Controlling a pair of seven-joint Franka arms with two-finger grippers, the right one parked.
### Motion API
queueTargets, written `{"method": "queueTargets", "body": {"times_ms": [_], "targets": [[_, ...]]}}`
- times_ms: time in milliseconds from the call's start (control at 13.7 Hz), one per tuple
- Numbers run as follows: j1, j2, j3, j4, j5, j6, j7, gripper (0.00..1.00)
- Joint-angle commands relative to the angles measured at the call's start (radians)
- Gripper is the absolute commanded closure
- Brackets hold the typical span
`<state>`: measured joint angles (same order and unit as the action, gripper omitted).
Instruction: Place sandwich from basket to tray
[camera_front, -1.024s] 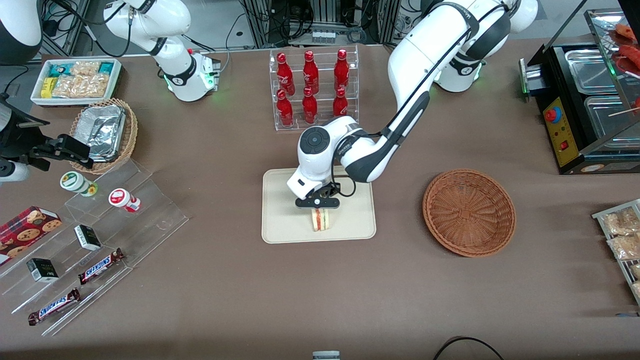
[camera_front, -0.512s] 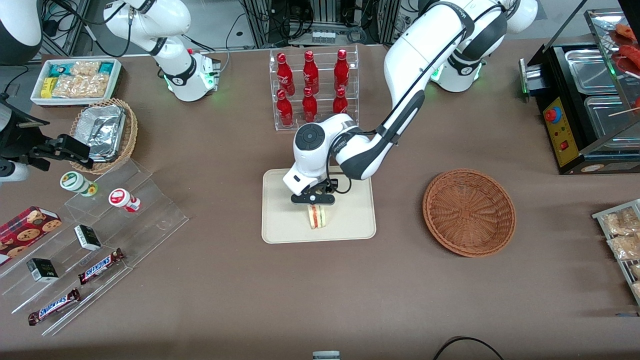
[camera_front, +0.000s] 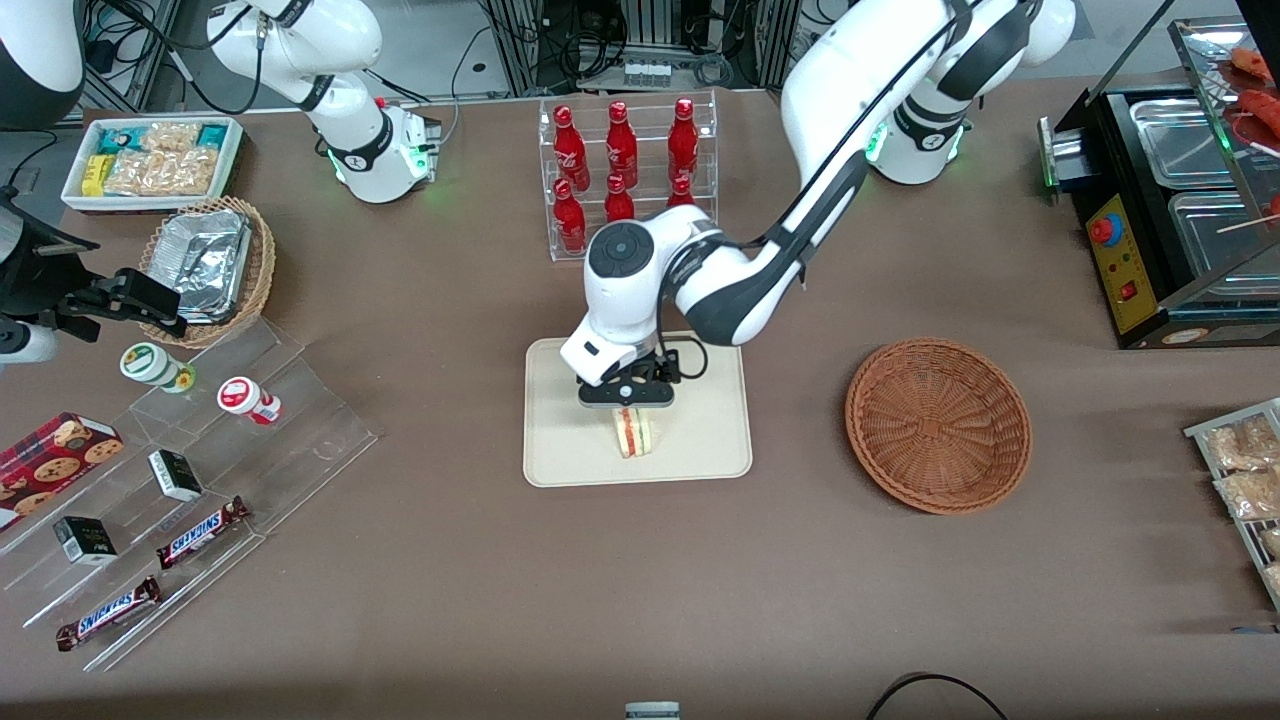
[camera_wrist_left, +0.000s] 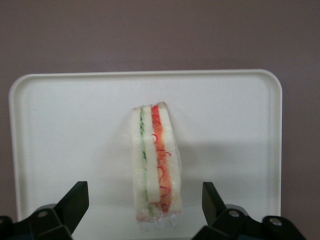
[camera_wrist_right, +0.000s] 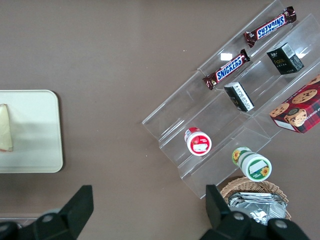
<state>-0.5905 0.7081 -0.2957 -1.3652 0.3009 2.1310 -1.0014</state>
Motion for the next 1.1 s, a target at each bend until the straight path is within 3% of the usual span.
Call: {"method": "queueTargets", "body": {"times_ms": [0,293,1024], "targets": [[0.043,-0.113,0.006,-0.02,-0.008,-0.104,-0.026,0.0],[0.145,-0.237,0.001,-0.025,-0.009,-0.244,0.004,0.0],[0.447,-0.481,0.006,-0.029,-0.21,-0.512,0.463,0.0]]}}
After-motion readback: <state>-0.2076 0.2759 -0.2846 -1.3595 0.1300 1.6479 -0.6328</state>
